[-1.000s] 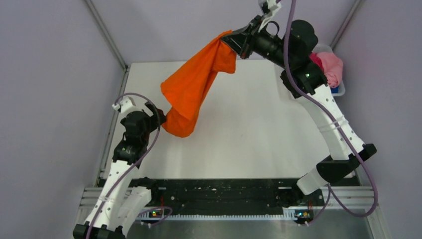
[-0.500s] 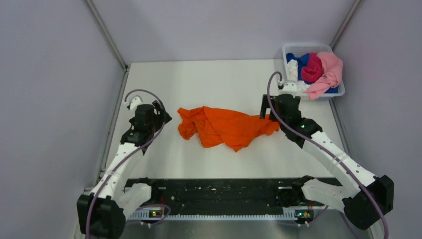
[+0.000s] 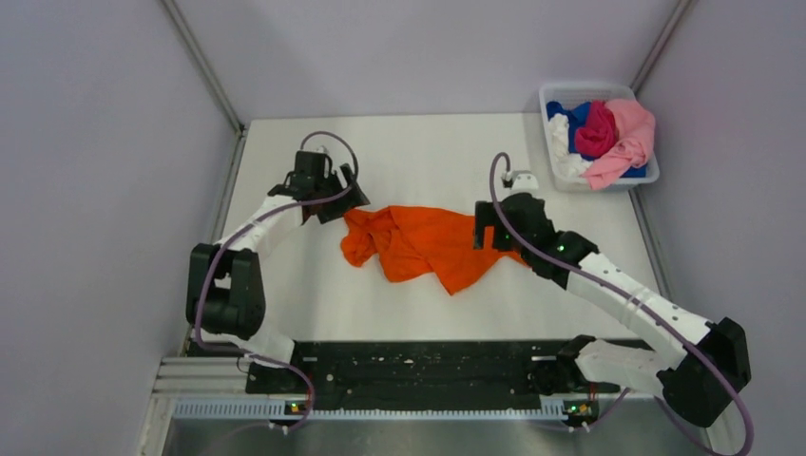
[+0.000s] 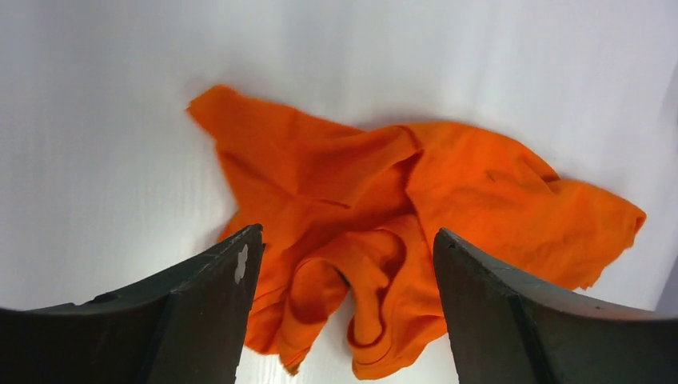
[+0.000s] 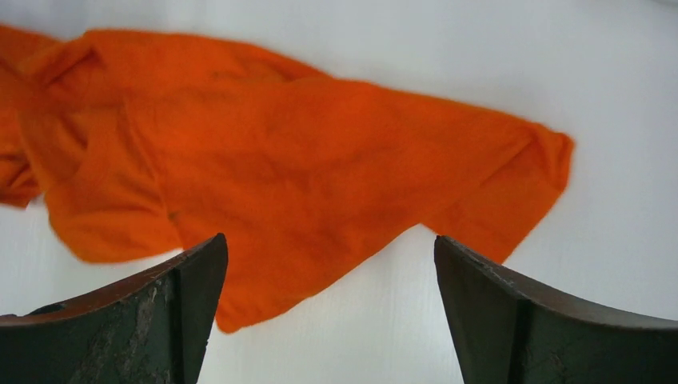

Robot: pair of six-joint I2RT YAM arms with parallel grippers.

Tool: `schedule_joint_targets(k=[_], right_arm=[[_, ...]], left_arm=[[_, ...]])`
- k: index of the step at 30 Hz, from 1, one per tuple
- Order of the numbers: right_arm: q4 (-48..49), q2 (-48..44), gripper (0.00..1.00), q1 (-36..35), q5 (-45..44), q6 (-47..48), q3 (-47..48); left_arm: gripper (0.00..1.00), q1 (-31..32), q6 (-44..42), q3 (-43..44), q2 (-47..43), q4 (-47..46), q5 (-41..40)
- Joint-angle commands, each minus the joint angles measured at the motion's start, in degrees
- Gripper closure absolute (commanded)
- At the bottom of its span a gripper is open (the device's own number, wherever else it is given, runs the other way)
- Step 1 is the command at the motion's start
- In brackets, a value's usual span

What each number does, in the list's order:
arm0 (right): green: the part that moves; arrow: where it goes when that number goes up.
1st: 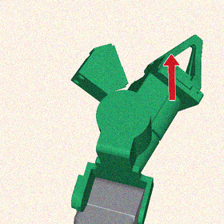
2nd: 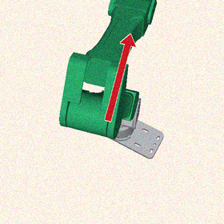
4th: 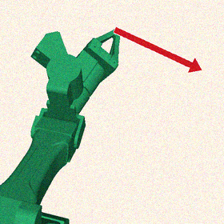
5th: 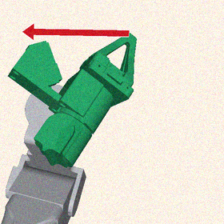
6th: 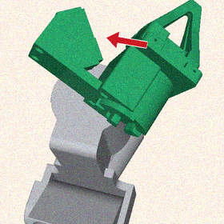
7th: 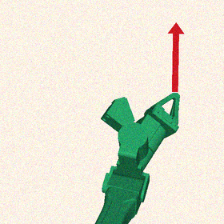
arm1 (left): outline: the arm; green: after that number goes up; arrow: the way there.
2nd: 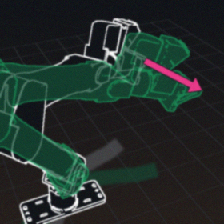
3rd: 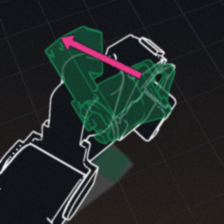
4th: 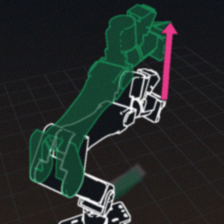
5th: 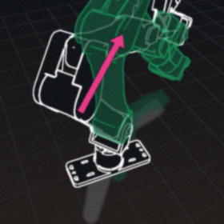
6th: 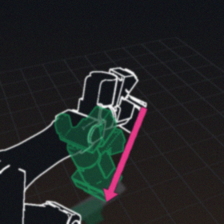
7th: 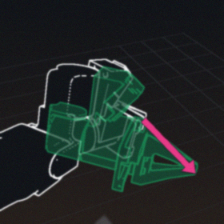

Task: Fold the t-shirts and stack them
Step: Flatten out the tshirt

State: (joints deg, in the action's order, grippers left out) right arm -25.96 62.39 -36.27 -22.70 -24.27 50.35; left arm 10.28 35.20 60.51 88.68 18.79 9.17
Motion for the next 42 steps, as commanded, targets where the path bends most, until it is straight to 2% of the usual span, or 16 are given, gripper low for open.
schedule_joint_targets(k=[1,5,8,15,21,25,27,28,29,31,32,37,42], right_arm=[[4.25,-0.4,0.01,-3.5,11.13,-1.06,-4.96],[4.45,-0.16,0.01,-4.15,11.83,-1.64,-6.96],[4.87,-0.4,0.01,-4.18,13.13,-1.53,-7.22],[5.58,0.39,0.01,-4.25,14.97,-1.69,-8.13],[5.6,-0.14,0.01,-4.2,15.12,-1.92,-8.67],[5.73,-0.16,0.01,-4.38,16.23,-2.02,-8.87],[6.21,0.18,0.01,-5.05,16.75,-2.45,-9.28],[6.19,0.63,0.01,-5.8,16.34,-2.7,-9.38],[6.01,1.26,0.01,-7.19,15.3,-2.99,-9.2],[5.21,4.15,0.01,-10.99,11.85,-3.9,-8.22],[4.69,5.9,0.01,-13.27,9.73,-4.61,-7.48],[3.95,16.14,0.02,-23.34,-3.55,-10.61,-3.79],[3.99,23.72,0.1,-25.51,-12.12,-21.09,-2.67]], left_arm=[[0.19,4.31,-7.67,8.86,6.81,2.56,4.3],[0.23,8.43,-11.55,14.47,13.44,10.0,-5.23],[0.3,8.79,-11.77,16.81,16.54,12.9,-7.99],[0.4,8.84,-12.41,17.88,19.08,13.21,-7.65],[0.41,9.88,-12.88,19.0,20.6,13.32,-8.49],[0.48,10.1,-12.87,21.9,23.19,14.72,-12.61],[0.54,10.04,-13.01,23.35,24.48,15.54,-13.3],[0.62,10.1,-12.93,24.1,24.83,15.91,-13.64],[0.7,10.06,-12.81,24.46,24.95,15.93,-13.84],[0.97,10.1,-12.39,24.74,24.4,15.74,-14.08],[1.0,10.08,-12.28,24.63,23.88,15.68,-14.15],[1.0,10.36,-10.8,21.05,18.11,15.08,-17.24],[1.0,10.58,-7.61,12.85,8.01,12.62,-19.8]])
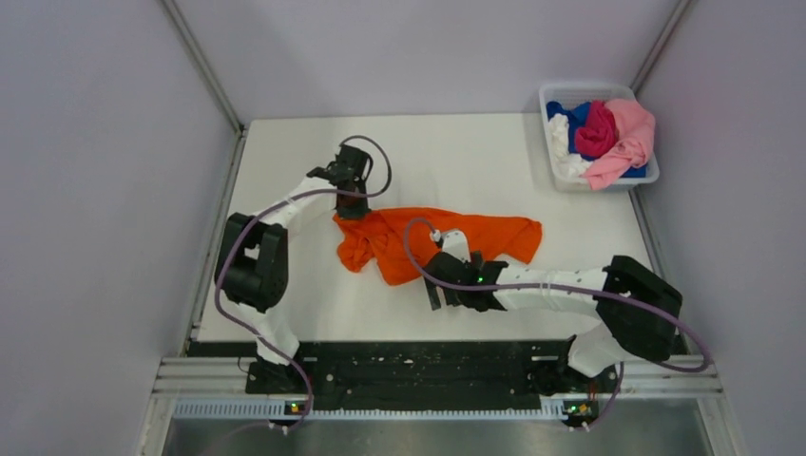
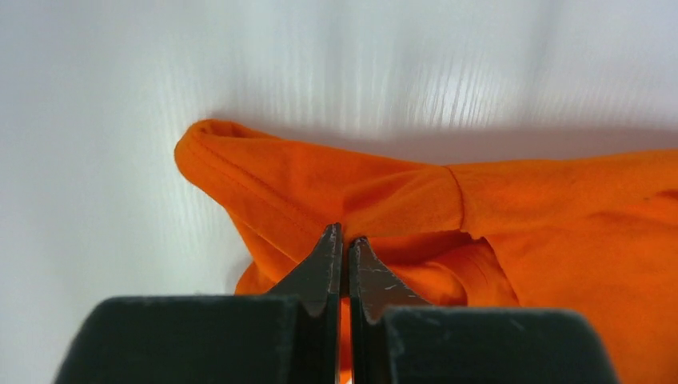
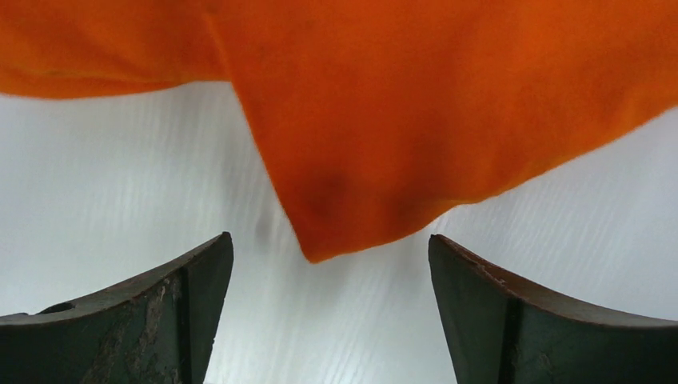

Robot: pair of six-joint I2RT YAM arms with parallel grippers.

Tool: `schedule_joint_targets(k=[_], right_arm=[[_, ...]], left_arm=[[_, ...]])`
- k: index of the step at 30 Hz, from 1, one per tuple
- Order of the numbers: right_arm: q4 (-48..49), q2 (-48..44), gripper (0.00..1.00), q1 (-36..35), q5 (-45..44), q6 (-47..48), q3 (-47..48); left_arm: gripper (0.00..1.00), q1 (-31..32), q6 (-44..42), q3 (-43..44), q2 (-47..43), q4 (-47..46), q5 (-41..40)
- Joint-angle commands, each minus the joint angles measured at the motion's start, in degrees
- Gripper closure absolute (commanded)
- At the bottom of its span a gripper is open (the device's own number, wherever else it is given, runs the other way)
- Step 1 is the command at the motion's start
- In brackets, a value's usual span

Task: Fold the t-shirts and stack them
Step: Flatten out the tshirt

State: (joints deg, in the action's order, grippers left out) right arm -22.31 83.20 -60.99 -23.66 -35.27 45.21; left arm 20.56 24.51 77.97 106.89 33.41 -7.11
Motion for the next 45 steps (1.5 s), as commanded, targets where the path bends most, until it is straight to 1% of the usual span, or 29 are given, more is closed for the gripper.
schedule_joint_targets(k=[1,3,4,6,8,9,12,13,15,18,21,24,26,29,33,36,38,41,44,45], right_arm=[[0.33,3.55,0.14,-0.82,-12.41,-12.43,2.17],[0.16,4.12,0.25,-0.8,-14.52,-15.66,1.44],[0.6,4.08,0.28,-0.8,-15.39,-16.85,0.6],[2.57,4.1,0.32,-0.85,-17.06,-17.01,-1.2],[5.25,4.46,0.43,-0.78,-18.16,-16.02,-2.52],[7.18,4.88,0.51,-0.68,-18.26,-15.02,-3.33],[8.22,6.3,0.9,0.05,-16.43,-14.16,-3.36],[7.4,6.18,0.98,0.01,-16.59,-14.29,-3.23],[4.61,4.21,1.0,0.04,-18.44,-14.79,-3.22],[-1.54,-3.24,1.0,0.04,-24.67,-12.89,-2.14],[-1.34,-13.01,1.0,0.02,-26.42,-0.08,0.21],[1.29,-21.85,1.0,0.06,-25.83,11.88,3.54],[3.53,-27.7,1.0,0.07,-23.14,18.99,6.5],[6.52,-32.34,1.0,0.08,-15.65,28.49,11.98],[7.24,-33.59,1.0,0.05,-2.97,37.22,21.81],[5.24,-32.01,1.0,0.08,-0.13,40.28,30.34],[3.49,-30.23,1.0,0.08,-1.23,42.43,35.04],[2.04,-26.78,1.0,0.08,-5.81,47.11,40.32],[3.25,-22.89,1.0,0.54,-12.65,53.6,42.6],[4.61,-21.76,1.0,1.6,-13.6,55.52,42.52]], left_arm=[[1.0,0.28,3.53,-6.25,-12.32,-2.61,-3.52],[1.0,0.4,4.02,-9.26,-16.15,-3.52,-3.42],[1.0,0.37,4.16,-10.28,-17.91,-3.7,-3.39],[1.0,0.61,4.22,-11.76,-20.63,-4.1,-2.79],[1.0,0.91,3.86,-12.36,-22.64,-4.16,-1.67],[1.0,0.97,3.75,-12.51,-23.43,-4.12,-1.48],[1.0,1.27,4.62,-13.34,-26.41,-3.69,-2.96],[1.0,1.3,4.95,-13.72,-27.52,-3.51,-4.0],[1.0,1.38,5.4,-14.31,-30.32,-2.77,-6.69],[1.0,1.55,5.6,-14.24,-36.2,-1.78,-8.75],[1.0,1.94,4.7,-11.62,-41.45,-2.16,-5.3],[1.0,3.13,3.36,-8.01,-45.87,-2.45,-4.97],[1.0,3.62,2.17,-5.39,-48.34,-2.56,-5.18],[1.0,3.87,-0.4,-0.94,-51.37,-2.73,-4.22],[1.0,3.92,-4.03,7.28,-53.41,-2.71,-0.42],[1.0,3.96,-6.11,11.87,-53.95,-2.72,-0.36],[1.0,3.97,-7.16,14.24,-53.78,-2.73,-3.0],[1.0,3.97,-9.72,17.37,-52.04,-2.66,-7.12],[1.0,3.97,-12.36,19.91,-48.25,-3.93,-12.7],[1.0,3.97,-13.29,20.54,-46.36,-4.9,-14.72]])
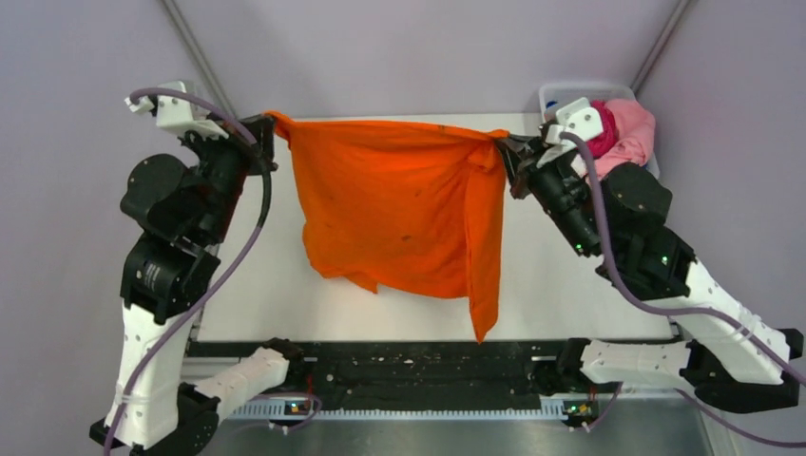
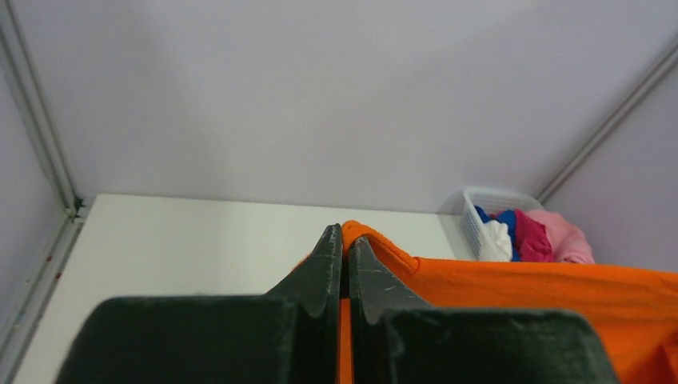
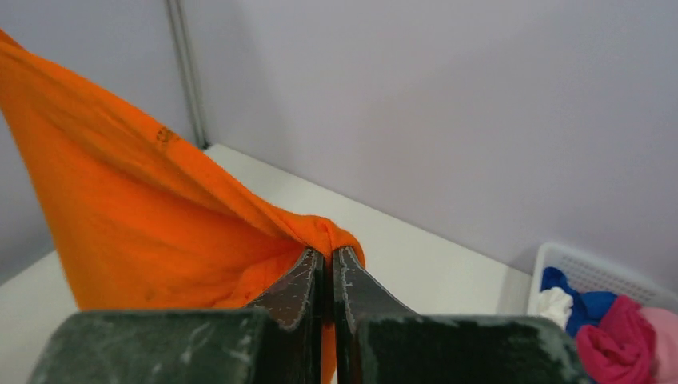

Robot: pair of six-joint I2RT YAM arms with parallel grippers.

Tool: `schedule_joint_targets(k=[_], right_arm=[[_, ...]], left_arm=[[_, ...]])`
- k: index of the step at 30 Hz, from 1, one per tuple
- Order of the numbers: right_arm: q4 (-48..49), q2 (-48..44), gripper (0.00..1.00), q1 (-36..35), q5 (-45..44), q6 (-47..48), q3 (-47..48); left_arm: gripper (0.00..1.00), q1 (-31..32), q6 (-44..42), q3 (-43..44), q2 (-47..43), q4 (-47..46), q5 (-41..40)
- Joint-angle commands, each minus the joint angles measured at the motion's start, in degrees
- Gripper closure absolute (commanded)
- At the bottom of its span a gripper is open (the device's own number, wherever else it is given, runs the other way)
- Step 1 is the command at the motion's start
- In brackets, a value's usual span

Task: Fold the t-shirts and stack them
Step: Flatten out the tshirt

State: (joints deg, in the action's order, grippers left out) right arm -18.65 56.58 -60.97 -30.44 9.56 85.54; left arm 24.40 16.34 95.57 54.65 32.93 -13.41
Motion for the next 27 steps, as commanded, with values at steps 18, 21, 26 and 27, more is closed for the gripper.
schedule_joint_targets(k=[18,21,26,27], right_arm=[[10.85,27.38,1.0,36.84,17.96,8.58,24.15],[9.7,26.14,1.0,36.89,21.36,9.74,24.58],[11.91,17.2,1.0,36.89,29.36,12.47,9.1],[11.9,13.97,1.0,36.89,33.48,13.42,2.85]], left_arm=[[1.0,-0.5,-27.49,50.12,51.78,-17.41,-27.51],[1.0,-0.5,-27.38,47.2,47.48,-20.45,-26.41],[1.0,-0.31,-25.1,23.02,34.87,-21.15,-19.35],[1.0,-0.18,-24.42,15.69,32.04,-22.17,-18.3]])
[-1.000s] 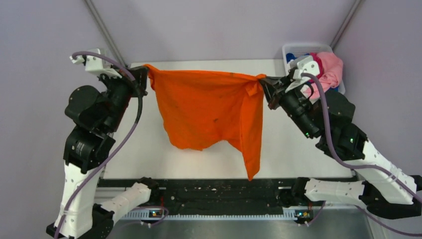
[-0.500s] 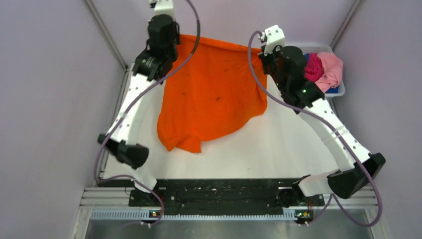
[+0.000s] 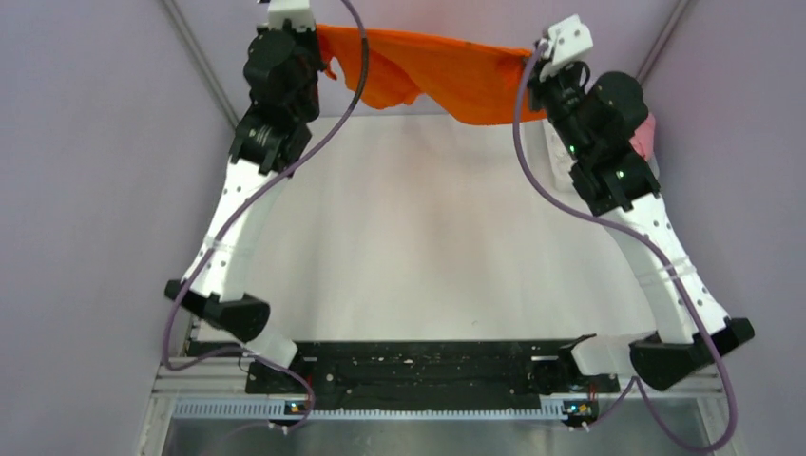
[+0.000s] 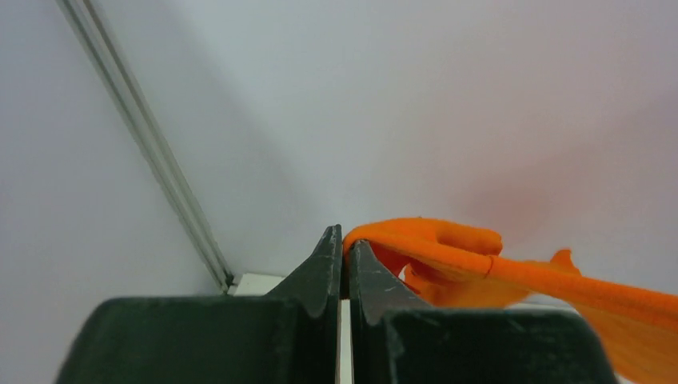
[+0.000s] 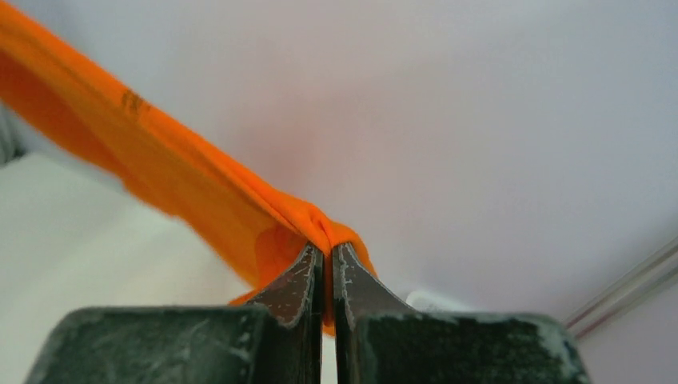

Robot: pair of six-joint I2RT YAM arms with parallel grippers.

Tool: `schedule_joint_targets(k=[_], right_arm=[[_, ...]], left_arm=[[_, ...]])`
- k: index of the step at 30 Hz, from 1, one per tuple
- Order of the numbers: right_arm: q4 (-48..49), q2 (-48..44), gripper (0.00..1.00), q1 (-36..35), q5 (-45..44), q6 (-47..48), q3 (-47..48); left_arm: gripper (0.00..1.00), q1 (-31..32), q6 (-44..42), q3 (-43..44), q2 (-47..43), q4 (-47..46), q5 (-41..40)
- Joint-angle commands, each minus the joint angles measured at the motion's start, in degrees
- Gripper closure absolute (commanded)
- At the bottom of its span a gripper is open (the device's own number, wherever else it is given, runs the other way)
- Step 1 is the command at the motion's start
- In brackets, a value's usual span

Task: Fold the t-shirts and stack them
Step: Flatten out the tshirt

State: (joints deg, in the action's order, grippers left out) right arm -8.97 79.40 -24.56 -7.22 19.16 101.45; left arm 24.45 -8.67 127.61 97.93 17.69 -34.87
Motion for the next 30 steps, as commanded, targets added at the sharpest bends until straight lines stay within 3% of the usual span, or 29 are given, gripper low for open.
schedule_joint_targets(k=[1,7,12,15,18,21,26,30], right_arm=[[2.59,-11.44,1.0,0.47,13.55,4.78,-17.85],[0.22,-23.58,1.0,-2.91,23.02,-4.28,-43.0],[-0.53,-25.29,1.0,-15.72,17.15,-12.33,-55.15],[-1.02,-19.85,1.0,-21.89,19.69,-18.09,-57.85],[-6.04,-14.7,1.0,-30.61,15.89,-22.08,-58.09],[-13.4,-12.01,1.0,-32.82,14.71,-28.4,-55.78],[-13.15,-10.12,0.93,-34.5,28.64,-37.38,-56.17],[-11.53,-6.61,0.82,-39.88,31.32,-39.3,-58.58]], left_arm=[[1.0,-0.07,1.82,-23.44,-14.1,-7.35,4.07],[1.0,1.24,21.19,-61.15,-27.85,-3.38,7.6],[1.0,3.92,35.29,-79.49,-32.6,-0.49,15.05],[1.0,6.34,42.17,-84.1,-32.44,6.53,15.47],[1.0,7.46,48.63,-88.21,-33.34,12.22,15.34],[1.0,7.91,52.29,-92.51,-35.4,13.02,18.34],[0.99,8.08,57.53,-94.34,-37.9,18.54,18.19],[0.88,8.16,60.99,-91.68,-38.69,27.96,13.3]])
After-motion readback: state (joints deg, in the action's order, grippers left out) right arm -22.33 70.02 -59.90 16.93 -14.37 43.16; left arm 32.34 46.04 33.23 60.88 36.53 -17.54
